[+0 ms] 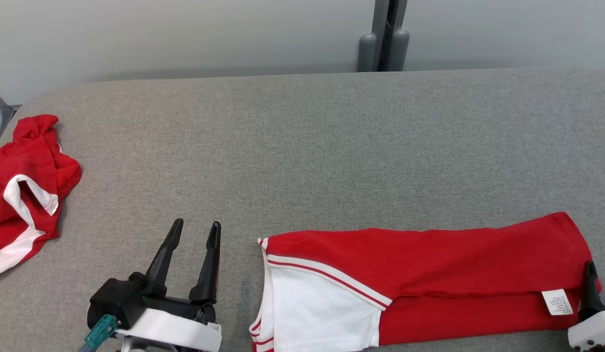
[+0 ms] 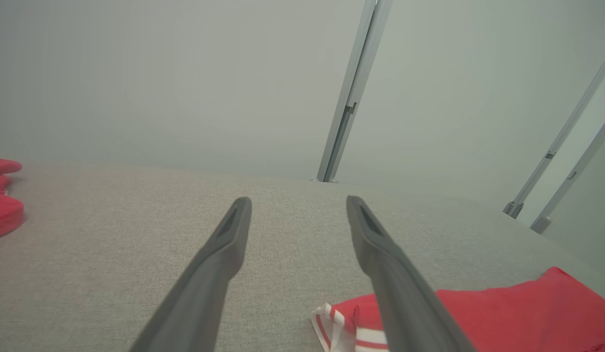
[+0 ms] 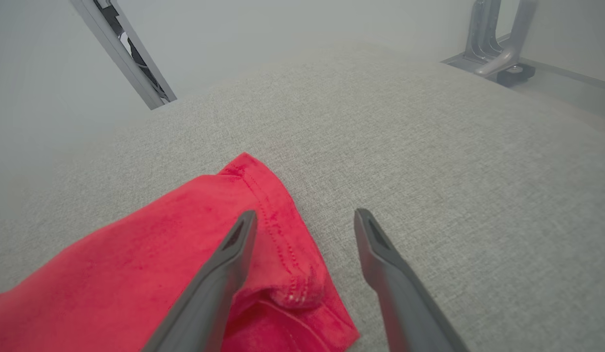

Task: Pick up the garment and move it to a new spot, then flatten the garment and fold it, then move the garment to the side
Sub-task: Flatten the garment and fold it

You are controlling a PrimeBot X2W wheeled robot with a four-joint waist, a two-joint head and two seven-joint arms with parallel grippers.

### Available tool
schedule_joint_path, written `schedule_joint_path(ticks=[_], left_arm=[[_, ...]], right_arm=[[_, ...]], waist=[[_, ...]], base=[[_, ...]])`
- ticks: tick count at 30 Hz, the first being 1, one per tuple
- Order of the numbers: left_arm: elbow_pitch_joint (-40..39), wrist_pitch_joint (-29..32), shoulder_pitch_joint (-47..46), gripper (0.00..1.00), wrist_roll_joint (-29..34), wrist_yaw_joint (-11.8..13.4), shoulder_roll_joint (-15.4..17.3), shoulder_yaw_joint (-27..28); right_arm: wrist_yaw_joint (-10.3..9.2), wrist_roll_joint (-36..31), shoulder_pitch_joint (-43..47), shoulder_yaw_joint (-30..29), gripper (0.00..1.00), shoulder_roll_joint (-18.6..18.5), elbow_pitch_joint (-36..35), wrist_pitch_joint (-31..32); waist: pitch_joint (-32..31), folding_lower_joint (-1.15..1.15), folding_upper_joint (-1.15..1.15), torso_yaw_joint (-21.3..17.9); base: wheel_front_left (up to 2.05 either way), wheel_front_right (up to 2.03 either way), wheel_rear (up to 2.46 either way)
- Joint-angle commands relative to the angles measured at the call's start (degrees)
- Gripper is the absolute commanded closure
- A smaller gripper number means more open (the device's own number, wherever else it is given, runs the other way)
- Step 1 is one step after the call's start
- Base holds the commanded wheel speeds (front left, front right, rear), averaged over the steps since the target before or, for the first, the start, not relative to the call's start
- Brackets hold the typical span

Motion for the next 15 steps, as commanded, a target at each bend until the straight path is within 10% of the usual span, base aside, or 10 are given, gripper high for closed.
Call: schedule_joint_path(ticks=[1,15], left_arm=[[0.13,-0.16,-0.97,0.0,0.72,-0.21,0.22,0.13],[0.55,-0.16,-1.47,0.0,1.41,-0.37,0.22,-0.12]], right_arm=[[-0.02,0.74,-0.7,0.04,0.0,-0.71,1.3,-0.14],[-0.01,11.98,-3.47,10.16,0.0,-2.53,11.23,0.84]], waist=[[0.14,0.0,0.0,0.15],[0.76,0.0,0.0,0.68]], base=[[0.0,0.0,0.0],[0.0,0.0,0.0]])
